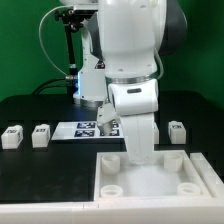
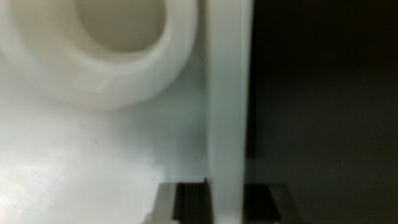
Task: Assemble one leg
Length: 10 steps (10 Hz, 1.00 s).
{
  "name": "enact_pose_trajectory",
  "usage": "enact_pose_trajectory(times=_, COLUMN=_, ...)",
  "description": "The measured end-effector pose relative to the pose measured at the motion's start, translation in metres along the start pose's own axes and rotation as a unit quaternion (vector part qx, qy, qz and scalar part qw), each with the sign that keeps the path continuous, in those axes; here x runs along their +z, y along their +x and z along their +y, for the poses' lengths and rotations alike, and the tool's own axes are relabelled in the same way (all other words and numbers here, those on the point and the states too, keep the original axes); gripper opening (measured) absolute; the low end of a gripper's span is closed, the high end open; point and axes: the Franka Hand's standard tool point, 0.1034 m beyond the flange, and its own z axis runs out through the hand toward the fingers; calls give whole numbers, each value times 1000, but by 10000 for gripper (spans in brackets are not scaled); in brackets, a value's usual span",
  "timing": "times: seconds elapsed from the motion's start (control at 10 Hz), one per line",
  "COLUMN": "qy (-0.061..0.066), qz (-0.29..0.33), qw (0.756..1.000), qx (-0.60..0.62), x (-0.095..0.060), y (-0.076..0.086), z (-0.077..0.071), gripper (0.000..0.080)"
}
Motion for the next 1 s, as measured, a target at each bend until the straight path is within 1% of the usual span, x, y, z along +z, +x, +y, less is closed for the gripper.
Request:
enact_pose_trajectory(times=0.2, qy=-3, qz=1, qw=1000, qx=5, x=0, y=2, z=0, gripper=60)
enact_pose_trajectory(times=0.3, qy=-8, qz=2, qw=1000, qx=4, x=0, y=2, z=0, gripper=60)
enact_pose_trajectory(times=0.5, qy=-8, qz=2, qw=1000, qx=5, x=1, y=2, z=-1, gripper=60)
enact_pose_trajectory(times=0.6, qy=-7, qz=2, qw=1000, qx=5, x=1, y=1, z=-1, gripper=302)
enact_pose_trajectory(times=0.7, qy=-7, qz=2, qw=1000, qx=6, x=1, y=1, z=-1, gripper=302)
enact_pose_trajectory(times=0.8, qy=-7, qz=2, qw=1000, qx=6, x=1, y=1, z=-1, gripper=450)
enact_pose_trajectory(times=0.9, qy=-7, qz=2, qw=1000, qx=6, x=1, y=1, z=-1, gripper=450)
enact_pose_trajectory(times=1.0, qy=-7, qz=2, qw=1000, qx=6, x=1, y=1, z=-1, gripper=611)
